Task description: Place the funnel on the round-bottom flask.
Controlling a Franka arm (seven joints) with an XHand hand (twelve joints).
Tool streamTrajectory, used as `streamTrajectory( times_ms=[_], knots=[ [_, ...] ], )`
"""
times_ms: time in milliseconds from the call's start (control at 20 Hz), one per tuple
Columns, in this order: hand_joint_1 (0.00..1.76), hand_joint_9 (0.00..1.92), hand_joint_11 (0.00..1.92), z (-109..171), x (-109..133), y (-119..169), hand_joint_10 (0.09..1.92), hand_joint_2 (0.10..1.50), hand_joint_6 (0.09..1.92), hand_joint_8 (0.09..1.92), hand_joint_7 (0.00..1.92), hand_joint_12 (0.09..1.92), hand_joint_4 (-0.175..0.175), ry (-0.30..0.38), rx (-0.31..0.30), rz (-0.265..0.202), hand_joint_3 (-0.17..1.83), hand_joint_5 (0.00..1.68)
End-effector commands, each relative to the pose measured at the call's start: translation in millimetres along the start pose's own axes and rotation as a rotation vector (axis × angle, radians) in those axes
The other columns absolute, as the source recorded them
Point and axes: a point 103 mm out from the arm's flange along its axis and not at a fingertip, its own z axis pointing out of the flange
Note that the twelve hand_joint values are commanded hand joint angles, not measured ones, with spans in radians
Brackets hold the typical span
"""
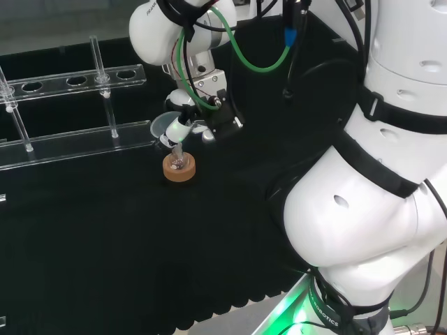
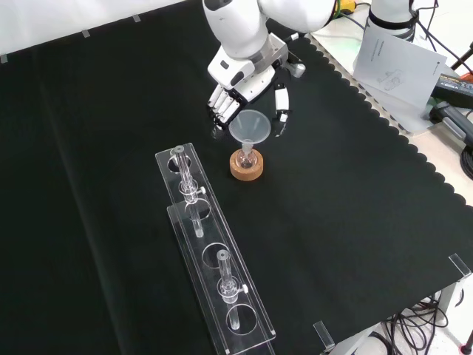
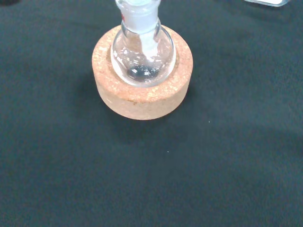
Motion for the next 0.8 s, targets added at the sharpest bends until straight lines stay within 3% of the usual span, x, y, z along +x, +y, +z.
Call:
streamTrajectory(
  times_ms=[50,250,450,650,800],
  knots=[
    [0.44,0.2,0.29,-5,1,-6,0.81,0.66,0.09,0.56,0.0,1.45,-0.079,0.021,-0.051,-0.039,0.25,0.24],
    [0.39,0.14,0.27,-10,-1,-12,0.84,0.65,0.09,0.43,0.0,1.47,-0.075,0.04,-0.104,-0.06,0.19,0.18],
    [0.38,0.12,0.27,-23,-7,-18,0.85,0.66,0.09,0.42,0.0,1.48,-0.075,0.086,-0.165,-0.07,0.18,0.16],
    [0.42,0.28,0.34,-38,-19,-24,0.78,0.7,0.09,0.65,0.02,1.43,-0.084,0.126,-0.201,-0.075,0.15,0.21],
    [0.44,0.32,0.36,-47,-30,-27,0.77,0.72,0.09,0.71,0.04,1.42,-0.086,0.141,-0.212,-0.07,0.15,0.23]
  ],
)
